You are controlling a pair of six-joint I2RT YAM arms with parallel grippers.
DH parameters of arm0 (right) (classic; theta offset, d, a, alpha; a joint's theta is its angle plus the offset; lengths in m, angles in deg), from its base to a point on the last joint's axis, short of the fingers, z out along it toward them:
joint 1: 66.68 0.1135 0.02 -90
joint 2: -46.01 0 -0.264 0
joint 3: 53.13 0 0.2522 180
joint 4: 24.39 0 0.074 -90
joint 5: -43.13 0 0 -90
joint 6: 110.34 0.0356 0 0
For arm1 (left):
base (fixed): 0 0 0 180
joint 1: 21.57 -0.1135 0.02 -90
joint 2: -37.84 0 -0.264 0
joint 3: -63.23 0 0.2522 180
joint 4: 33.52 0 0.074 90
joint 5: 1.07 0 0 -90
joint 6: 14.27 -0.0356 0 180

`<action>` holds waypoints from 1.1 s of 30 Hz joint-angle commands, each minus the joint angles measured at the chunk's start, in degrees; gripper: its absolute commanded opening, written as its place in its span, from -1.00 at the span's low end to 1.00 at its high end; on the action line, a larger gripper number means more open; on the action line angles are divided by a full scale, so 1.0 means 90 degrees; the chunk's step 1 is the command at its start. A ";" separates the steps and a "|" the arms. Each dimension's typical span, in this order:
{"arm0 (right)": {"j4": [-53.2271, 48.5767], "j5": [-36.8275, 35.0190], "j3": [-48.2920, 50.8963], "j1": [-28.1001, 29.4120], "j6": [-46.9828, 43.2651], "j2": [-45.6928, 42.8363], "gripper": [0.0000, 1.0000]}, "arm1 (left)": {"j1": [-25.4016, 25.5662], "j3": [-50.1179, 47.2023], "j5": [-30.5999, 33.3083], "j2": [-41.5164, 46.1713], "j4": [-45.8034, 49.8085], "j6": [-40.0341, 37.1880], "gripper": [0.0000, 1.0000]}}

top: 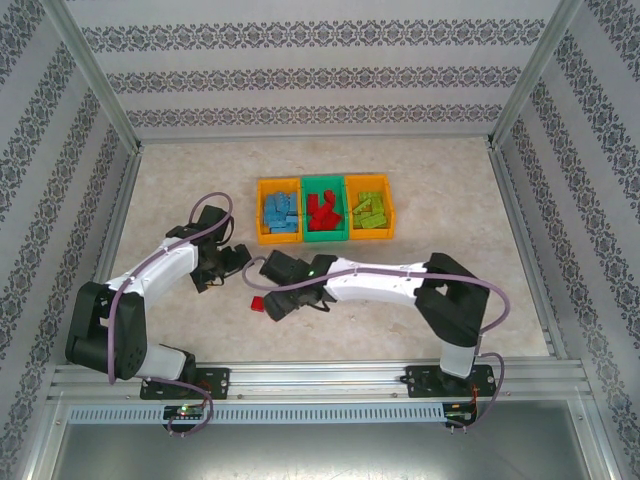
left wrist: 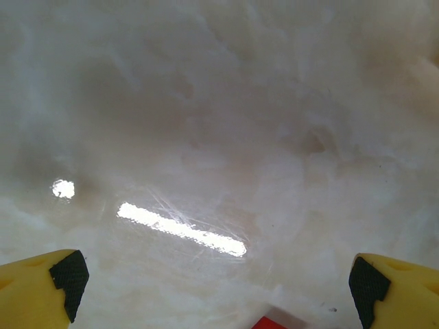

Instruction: Sort the legos into containers by color

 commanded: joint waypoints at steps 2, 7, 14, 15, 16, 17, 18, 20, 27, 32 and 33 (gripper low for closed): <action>-0.0187 0.0055 -0.0441 0.0137 0.0080 0.0433 0.71 | -0.0094 -0.0050 0.0110 0.0035 -0.0057 -0.0176 0.99; -0.0132 0.0215 -0.0591 0.0188 0.0057 0.0637 0.65 | -0.0116 -0.0189 0.0139 0.0118 -0.0095 -0.0161 0.99; -0.0292 0.0136 -0.0815 0.0175 -0.0103 0.1023 0.37 | -0.0147 -0.0246 0.0149 0.0156 -0.0096 -0.0160 0.99; -0.0315 0.0128 -0.0827 0.0160 -0.0123 0.1070 0.30 | -0.0141 -0.0246 0.0150 0.0167 -0.0088 -0.0163 0.99; -0.0318 0.0129 -0.0828 0.0141 -0.0124 0.1099 0.21 | -0.0159 -0.0252 0.0150 0.0172 -0.0087 -0.0171 0.99; -0.0319 0.0138 -0.0814 0.0120 -0.0106 0.1104 0.13 | -0.0153 -0.0249 0.0159 0.0182 -0.0077 -0.0162 0.99; -0.0295 0.0147 -0.0776 0.0090 -0.0084 0.1092 0.03 | -0.0158 -0.0261 0.0173 0.0199 -0.0076 -0.0171 0.99; -0.0242 0.0158 -0.0674 0.0025 -0.0018 0.1034 -0.14 | -0.0168 -0.0274 0.0187 0.0219 -0.0061 -0.0181 0.99; -0.0022 0.0036 -0.0107 -0.0373 0.0084 0.0273 -0.36 | -0.0168 -0.0287 0.0241 0.0365 0.0059 -0.0252 0.99; -0.0038 -0.0192 -0.0070 -0.0871 -0.0113 -0.0387 -0.38 | -0.0099 -0.0303 0.0188 0.0549 0.0158 -0.0483 0.99; -0.0046 -0.0241 -0.0123 -0.1027 -0.0149 -0.0468 -0.38 | -0.0066 -0.0317 0.0184 0.0585 0.0173 -0.0531 0.99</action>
